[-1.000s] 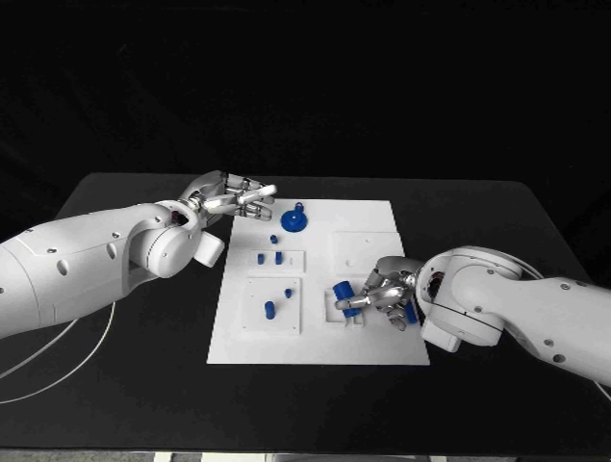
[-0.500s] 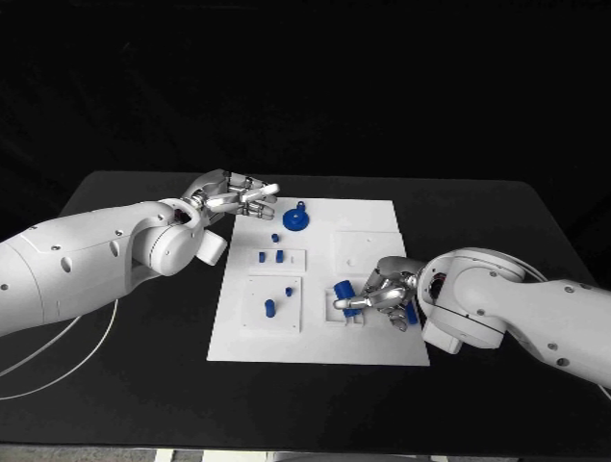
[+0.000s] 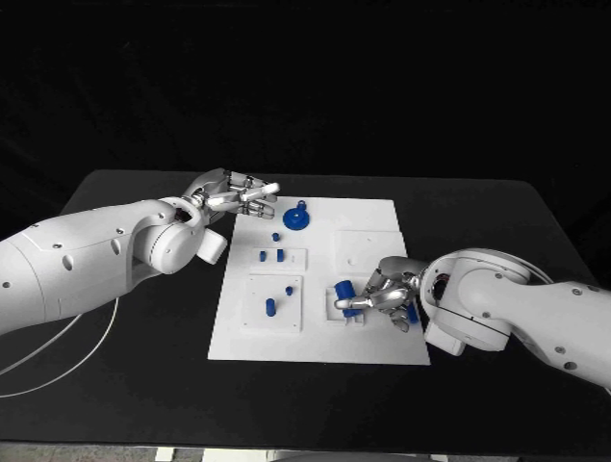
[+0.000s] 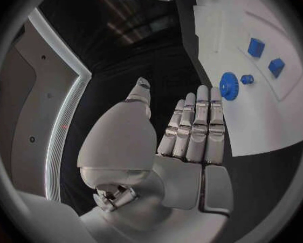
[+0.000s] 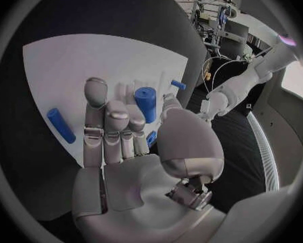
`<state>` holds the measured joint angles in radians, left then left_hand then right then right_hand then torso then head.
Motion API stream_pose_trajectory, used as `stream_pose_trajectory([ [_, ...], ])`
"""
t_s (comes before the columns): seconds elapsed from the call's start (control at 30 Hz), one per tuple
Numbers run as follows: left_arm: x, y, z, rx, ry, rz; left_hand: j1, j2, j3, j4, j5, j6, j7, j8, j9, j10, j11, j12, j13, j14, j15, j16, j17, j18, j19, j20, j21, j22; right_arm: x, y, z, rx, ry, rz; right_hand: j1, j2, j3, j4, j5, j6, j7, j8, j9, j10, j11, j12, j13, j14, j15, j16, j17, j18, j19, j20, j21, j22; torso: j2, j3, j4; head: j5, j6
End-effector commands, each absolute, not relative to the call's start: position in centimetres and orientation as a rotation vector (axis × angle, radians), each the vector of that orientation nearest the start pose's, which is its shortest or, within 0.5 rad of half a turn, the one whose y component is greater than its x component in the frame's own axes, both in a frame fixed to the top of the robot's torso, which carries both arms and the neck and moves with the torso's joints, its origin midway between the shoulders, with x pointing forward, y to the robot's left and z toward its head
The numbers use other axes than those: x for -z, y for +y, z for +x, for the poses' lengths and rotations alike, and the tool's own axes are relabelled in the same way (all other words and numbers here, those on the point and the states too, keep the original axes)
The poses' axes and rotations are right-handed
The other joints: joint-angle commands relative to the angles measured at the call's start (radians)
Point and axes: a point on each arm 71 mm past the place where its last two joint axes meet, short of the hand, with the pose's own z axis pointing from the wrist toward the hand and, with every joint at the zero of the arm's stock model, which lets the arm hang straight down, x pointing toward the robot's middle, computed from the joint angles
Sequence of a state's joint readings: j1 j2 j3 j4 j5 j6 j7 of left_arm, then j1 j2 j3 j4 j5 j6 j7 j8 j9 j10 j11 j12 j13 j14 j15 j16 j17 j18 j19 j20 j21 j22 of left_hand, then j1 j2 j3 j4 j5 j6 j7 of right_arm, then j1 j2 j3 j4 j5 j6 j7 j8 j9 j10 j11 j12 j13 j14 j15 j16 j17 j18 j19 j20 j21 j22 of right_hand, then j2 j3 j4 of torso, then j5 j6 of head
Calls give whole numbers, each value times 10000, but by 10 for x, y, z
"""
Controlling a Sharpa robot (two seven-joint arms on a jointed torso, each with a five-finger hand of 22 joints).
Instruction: Assemble the parts on the task board
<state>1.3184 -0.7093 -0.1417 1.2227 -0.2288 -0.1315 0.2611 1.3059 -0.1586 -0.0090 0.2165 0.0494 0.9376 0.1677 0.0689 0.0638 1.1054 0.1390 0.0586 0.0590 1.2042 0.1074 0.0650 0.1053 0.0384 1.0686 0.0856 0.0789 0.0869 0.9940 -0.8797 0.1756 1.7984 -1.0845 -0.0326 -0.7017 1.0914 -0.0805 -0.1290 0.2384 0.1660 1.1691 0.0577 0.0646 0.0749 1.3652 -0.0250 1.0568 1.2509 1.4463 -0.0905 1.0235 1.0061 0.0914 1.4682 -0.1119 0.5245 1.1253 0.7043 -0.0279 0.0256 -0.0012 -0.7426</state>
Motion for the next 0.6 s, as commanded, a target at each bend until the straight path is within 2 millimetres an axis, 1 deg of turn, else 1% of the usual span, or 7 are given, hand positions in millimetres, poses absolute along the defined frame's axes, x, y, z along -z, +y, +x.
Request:
stream_pose_trajectory([
  [0.03, 174, 218, 546, 13799, 16552, -8175, 20, -58, -2, 23, -9, -71, -29, -13, -10, -83, -1, 21, 4, -33, 31, -15, -12, -43, -38, 51, -2, -16, 211, -171, 416, -5122, 22729, 3523, 16, -88, 12, 88, -53, 33, 10, -4, -2, 14, -72, 19, 5, 6, -33, 18, 15, -43, 398, -34, 28, 10, 2, -5, 7, 10, 11],
  [0.33, 174, 219, 547, 13766, 16551, -8167, 20, -58, -2, 23, -9, -71, -29, -13, -10, -83, -1, 21, 4, -33, 31, -15, -12, -43, -38, 51, -2, -16, 203, -171, 417, -5231, 22422, 3468, 39, -71, 27, 123, -33, 39, 8, -2, -1, 17, -73, 19, 6, 5, -35, 15, 14, -44, 401, -36, 51, 20, 1, -10, 4, 48, 11],
  [0.6, 174, 219, 547, 13747, 16553, -8166, 25, -54, -4, 27, -9, -117, -23, -16, -12, -88, 1, 22, 4, -36, 32, -15, -17, -43, -40, 52, -1, -18, 200, -170, 418, -5303, 22346, 3390, 41, -28, 14, 106, 5, 50, 5, -1, 0, 26, -75, 30, 12, 6, -38, 19, 20, -43, 402, -38, 68, 29, 2, -5, 1, 71, -8],
])
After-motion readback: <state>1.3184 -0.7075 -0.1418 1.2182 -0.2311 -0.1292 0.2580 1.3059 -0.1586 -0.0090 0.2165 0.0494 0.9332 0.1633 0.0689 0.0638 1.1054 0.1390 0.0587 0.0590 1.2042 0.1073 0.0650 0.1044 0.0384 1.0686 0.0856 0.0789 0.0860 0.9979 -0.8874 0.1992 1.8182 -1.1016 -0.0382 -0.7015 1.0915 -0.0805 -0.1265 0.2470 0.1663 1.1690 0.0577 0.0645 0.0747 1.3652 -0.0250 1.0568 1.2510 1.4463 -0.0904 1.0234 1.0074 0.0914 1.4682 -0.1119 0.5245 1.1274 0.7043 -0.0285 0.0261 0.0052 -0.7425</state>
